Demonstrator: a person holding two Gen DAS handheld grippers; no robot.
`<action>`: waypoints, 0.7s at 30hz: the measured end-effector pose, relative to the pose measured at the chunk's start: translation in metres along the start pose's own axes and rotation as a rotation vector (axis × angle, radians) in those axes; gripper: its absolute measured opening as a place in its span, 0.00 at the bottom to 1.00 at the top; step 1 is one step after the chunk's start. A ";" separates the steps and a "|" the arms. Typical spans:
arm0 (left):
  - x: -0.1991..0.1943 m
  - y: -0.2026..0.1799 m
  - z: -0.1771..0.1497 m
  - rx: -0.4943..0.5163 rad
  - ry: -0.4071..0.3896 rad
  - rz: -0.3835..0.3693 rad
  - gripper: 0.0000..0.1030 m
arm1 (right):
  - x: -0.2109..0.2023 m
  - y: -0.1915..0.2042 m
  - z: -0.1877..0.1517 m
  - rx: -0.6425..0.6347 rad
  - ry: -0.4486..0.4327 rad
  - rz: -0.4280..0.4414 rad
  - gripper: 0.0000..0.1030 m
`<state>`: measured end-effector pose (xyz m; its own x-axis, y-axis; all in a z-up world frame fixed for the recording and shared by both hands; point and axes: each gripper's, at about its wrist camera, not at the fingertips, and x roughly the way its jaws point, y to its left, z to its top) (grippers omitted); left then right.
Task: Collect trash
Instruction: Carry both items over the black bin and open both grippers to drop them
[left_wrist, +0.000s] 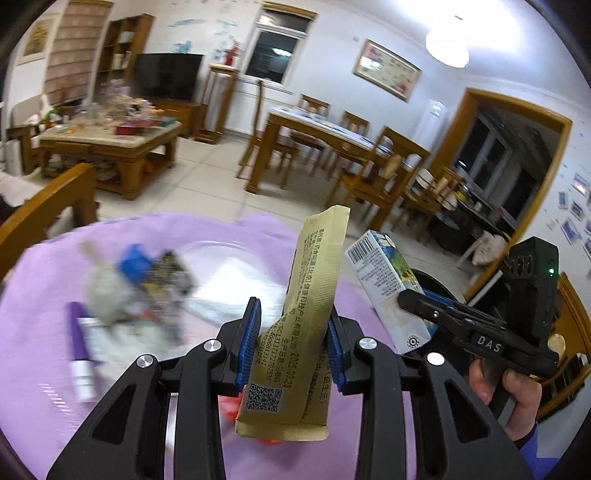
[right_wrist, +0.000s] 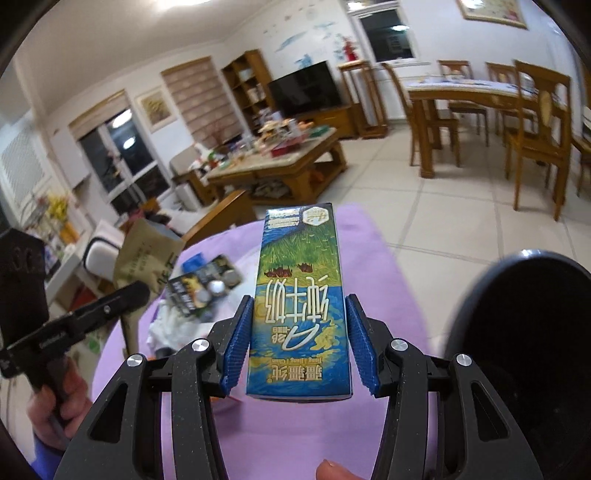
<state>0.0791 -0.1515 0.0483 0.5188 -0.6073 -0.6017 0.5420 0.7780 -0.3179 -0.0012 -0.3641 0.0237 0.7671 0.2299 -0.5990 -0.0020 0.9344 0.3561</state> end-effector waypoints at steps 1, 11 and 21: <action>0.008 -0.010 -0.001 0.008 0.011 -0.016 0.32 | -0.006 -0.012 -0.001 0.015 -0.007 -0.008 0.48; 0.091 -0.103 -0.010 0.067 0.127 -0.160 0.32 | -0.062 -0.127 -0.035 0.182 -0.048 -0.101 0.48; 0.170 -0.178 -0.031 0.125 0.256 -0.220 0.32 | -0.080 -0.199 -0.078 0.256 0.004 -0.232 0.48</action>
<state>0.0507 -0.3884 -0.0205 0.2064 -0.6858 -0.6979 0.7074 0.5974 -0.3778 -0.1123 -0.5478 -0.0548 0.7254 0.0210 -0.6880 0.3337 0.8635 0.3782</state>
